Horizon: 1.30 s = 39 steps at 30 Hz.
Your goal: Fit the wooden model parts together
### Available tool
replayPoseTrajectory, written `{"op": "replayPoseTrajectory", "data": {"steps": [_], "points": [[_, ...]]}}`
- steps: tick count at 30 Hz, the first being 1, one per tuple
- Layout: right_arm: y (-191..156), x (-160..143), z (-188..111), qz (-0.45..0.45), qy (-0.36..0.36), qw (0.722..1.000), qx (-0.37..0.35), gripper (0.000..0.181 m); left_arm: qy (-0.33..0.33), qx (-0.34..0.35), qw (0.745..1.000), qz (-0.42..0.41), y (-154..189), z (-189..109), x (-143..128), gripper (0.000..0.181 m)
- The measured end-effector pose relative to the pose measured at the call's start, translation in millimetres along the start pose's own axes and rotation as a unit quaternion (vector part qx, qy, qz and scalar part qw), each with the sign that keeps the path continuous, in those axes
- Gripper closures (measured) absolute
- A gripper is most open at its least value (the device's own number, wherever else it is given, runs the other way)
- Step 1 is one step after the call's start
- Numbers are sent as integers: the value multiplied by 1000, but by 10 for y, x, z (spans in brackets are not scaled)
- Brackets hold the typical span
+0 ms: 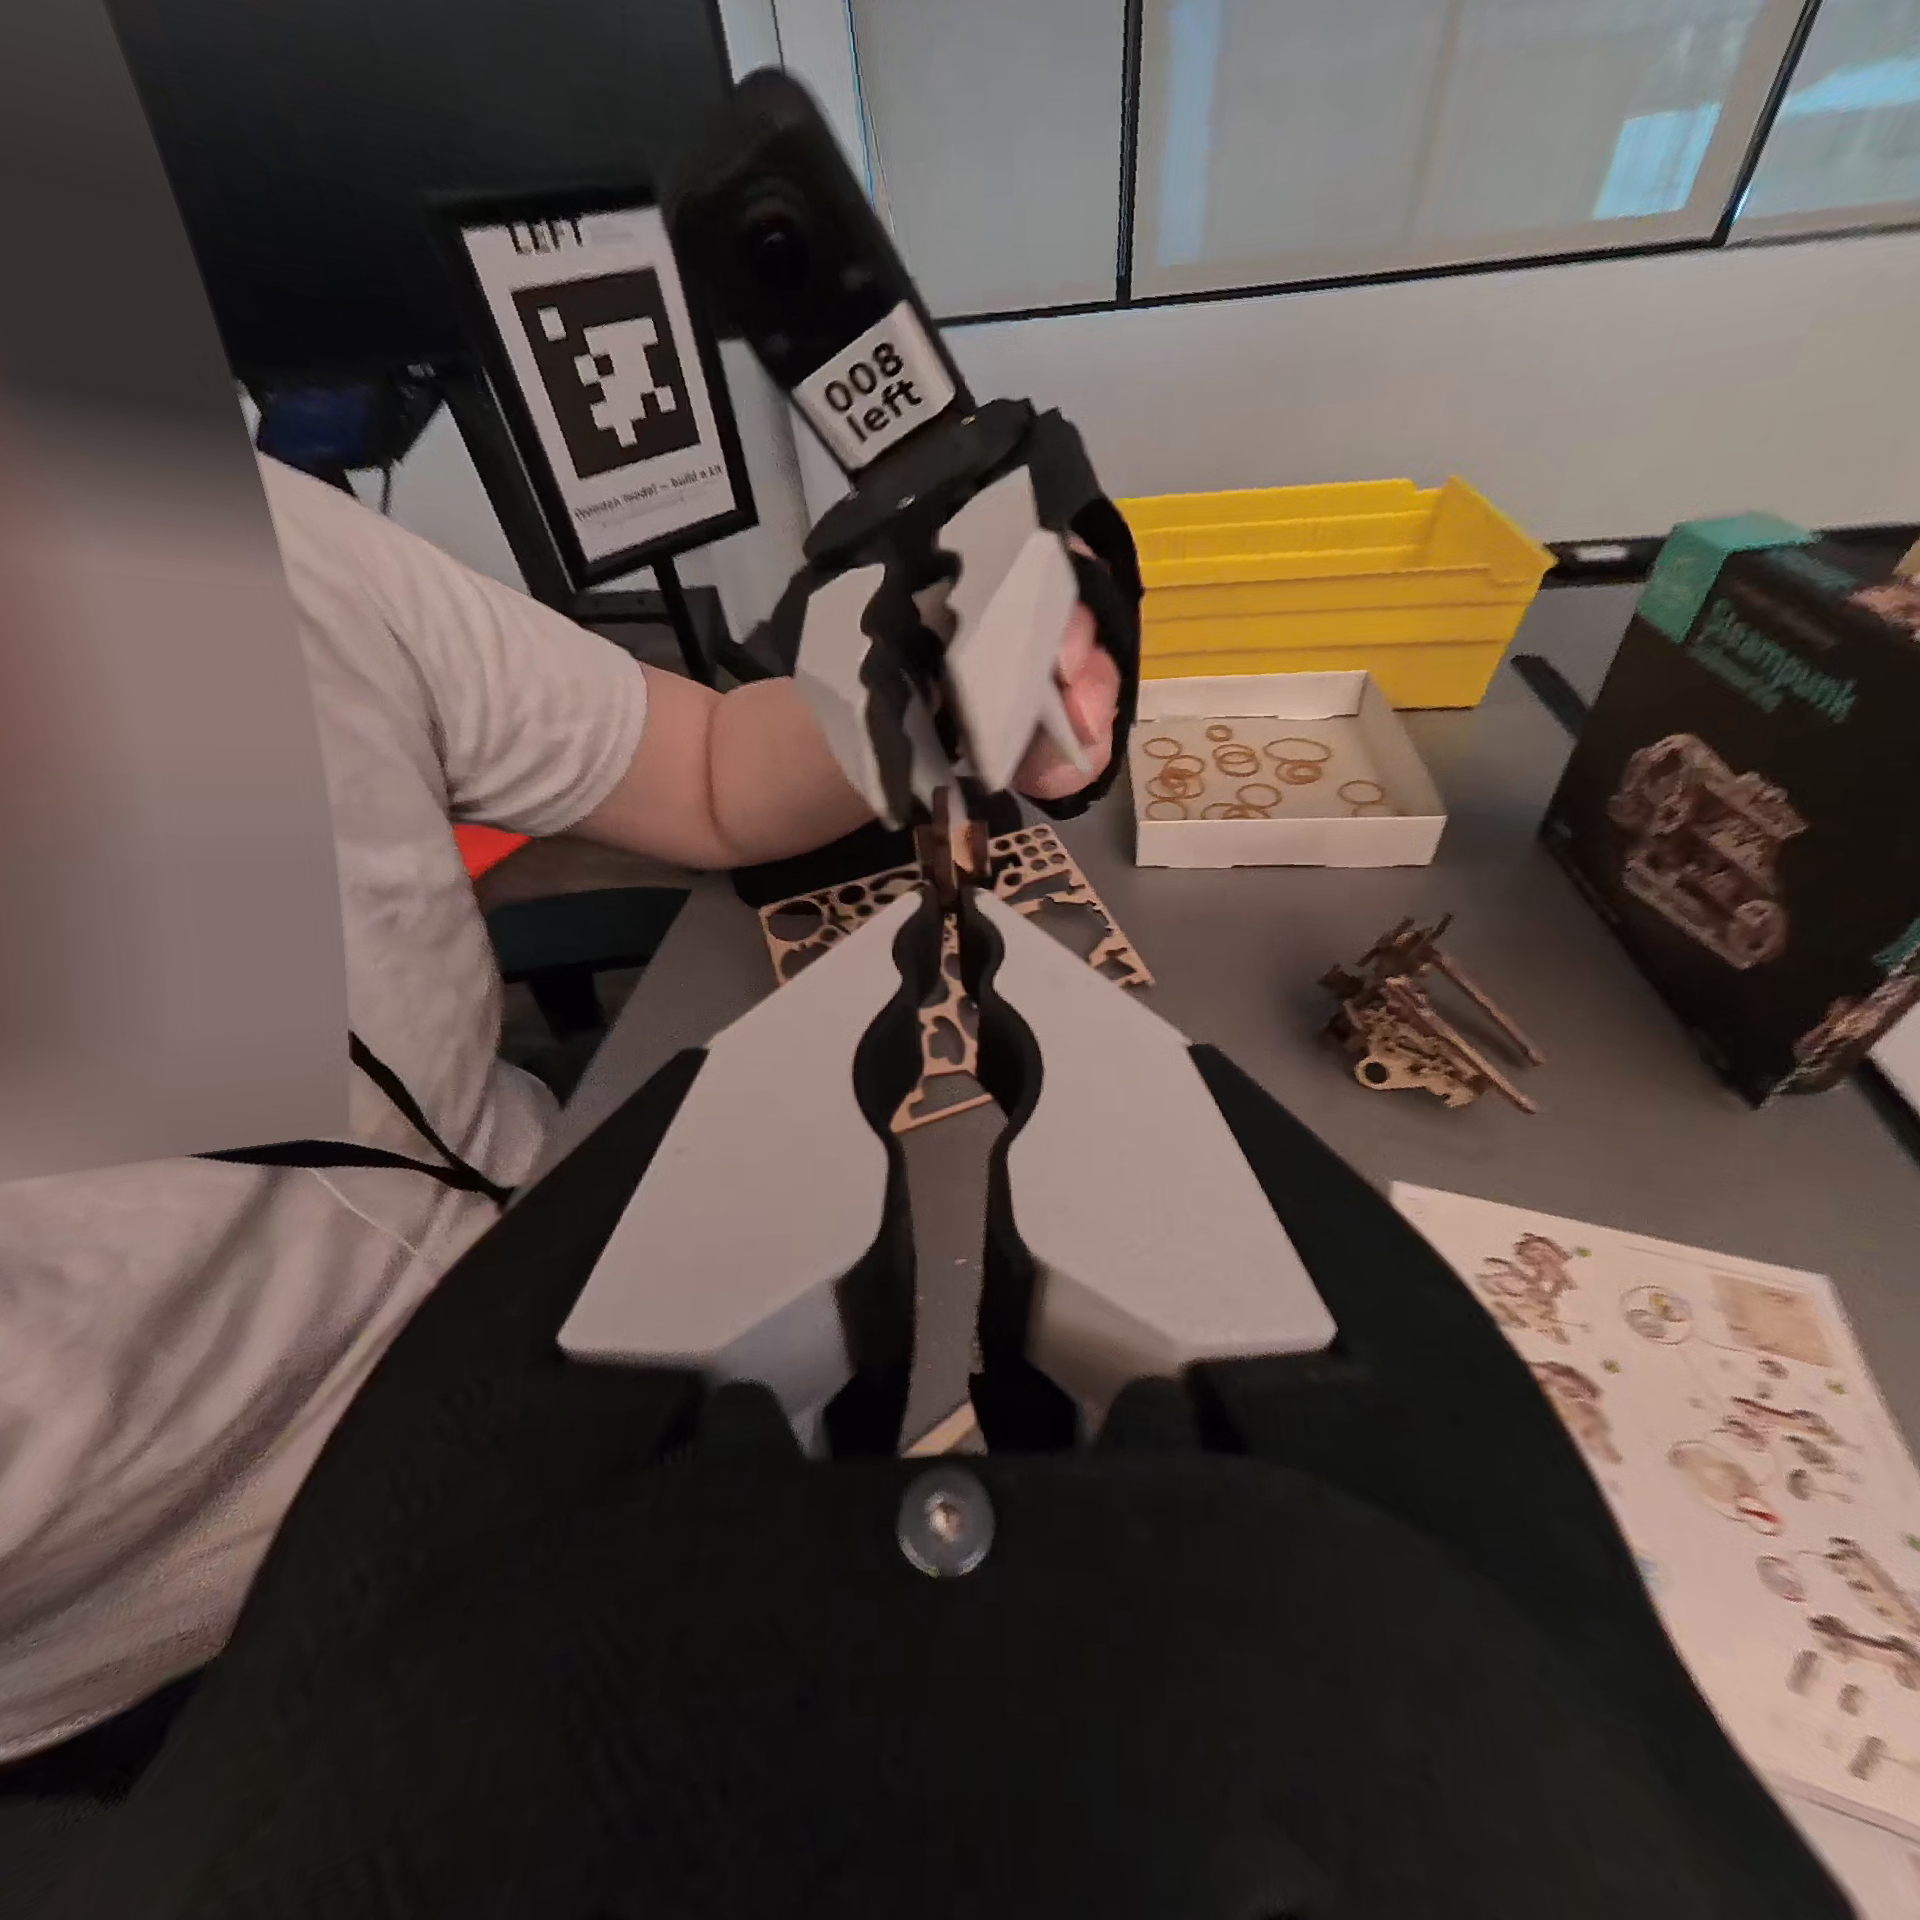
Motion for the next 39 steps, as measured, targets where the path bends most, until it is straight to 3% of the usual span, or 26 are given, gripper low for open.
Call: {"op": "replayPoseTrajectory", "data": {"steps": [1,3,5,7,10,14,33,39], "points": [[-25,10,3,-21,-2,1000,-7,181,1,-4,1000,-15,-7,3,6,157],[-95,32,18,-70,-3,997,-19,180,-17,-18,1000,-14,23,27,-2,152],[-152,39,39,-119,-8,992,-36,180,-39,-11,999,15,66,61,-3,155],[-188,34,51,-166,-13,984,-54,180,-37,-6,998,42,112,74,35,169],[-248,19,58,-219,-11,974,-59,180,-49,-13,996,70,160,74,55,169],[-297,23,71,-224,-6,973,-45,180,-59,-16,991,117,227,59,82,169],[-402,6,12,-331,2,942,-49,179,-86,-14,980,179,335,116,140,169],[-449,99,-38,-356,-3,930,-92,157,-113,13,973,202,326,103,132,169]]}}
Point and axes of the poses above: each gripper's, where its closed fingertips meet, z out along the fingers, x out of its top, y = z × x across the jaws, the point moved 8 cm from there along -z, back along the fingers, and after that the axes turned 8 degrees about -x, right-handed, at the moved point
